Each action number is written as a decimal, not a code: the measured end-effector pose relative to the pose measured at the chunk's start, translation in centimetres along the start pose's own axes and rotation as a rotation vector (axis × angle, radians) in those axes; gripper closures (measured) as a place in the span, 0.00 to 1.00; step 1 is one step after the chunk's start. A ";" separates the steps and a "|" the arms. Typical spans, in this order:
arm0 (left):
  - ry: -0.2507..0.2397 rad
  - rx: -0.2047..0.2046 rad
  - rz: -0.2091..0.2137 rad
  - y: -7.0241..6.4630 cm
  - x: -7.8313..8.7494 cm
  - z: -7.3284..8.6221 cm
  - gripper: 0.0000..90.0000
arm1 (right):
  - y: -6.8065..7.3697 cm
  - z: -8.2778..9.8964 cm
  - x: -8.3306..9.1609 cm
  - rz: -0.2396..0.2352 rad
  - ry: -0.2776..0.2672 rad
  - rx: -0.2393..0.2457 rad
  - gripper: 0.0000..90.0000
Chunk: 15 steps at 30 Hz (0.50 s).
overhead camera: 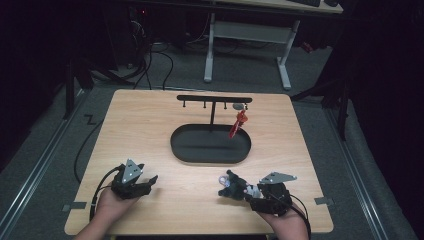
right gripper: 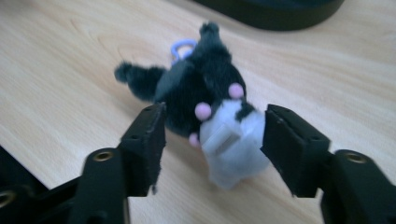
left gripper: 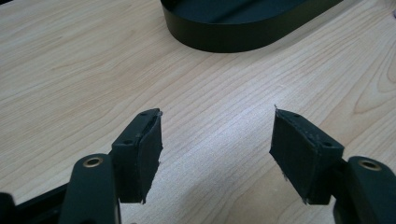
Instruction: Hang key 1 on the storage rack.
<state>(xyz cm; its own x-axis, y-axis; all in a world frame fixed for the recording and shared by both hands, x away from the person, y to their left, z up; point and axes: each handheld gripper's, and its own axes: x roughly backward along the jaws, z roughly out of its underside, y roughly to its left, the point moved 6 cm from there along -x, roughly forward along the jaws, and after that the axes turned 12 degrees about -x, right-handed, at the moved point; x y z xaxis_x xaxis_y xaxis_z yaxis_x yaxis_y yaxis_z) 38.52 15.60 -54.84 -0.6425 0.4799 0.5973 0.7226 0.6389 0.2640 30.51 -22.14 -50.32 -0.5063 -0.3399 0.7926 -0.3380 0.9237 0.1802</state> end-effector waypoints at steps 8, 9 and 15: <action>-0.019 0.019 0.017 0.0 0.4 -0.7 0.38 | 0.0 -0.3 0.0 0.046 0.149 0.050 0.29; -0.047 0.034 0.028 0.0 1.1 -1.4 0.38 | 0.1 -0.4 0.1 0.054 0.158 0.051 0.29; -0.099 -0.016 0.027 -0.9 2.6 -2.9 0.37 | 0.1 -0.4 -0.1 0.051 0.198 0.047 0.27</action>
<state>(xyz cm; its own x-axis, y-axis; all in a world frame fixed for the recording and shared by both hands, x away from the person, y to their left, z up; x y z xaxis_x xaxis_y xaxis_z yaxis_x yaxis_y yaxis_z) 36.97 14.55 -51.33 -0.6440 0.5547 0.5268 0.7436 0.6156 0.2609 30.85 -21.94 -50.19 -0.3597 -0.2470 0.8998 -0.3547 0.9281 0.1130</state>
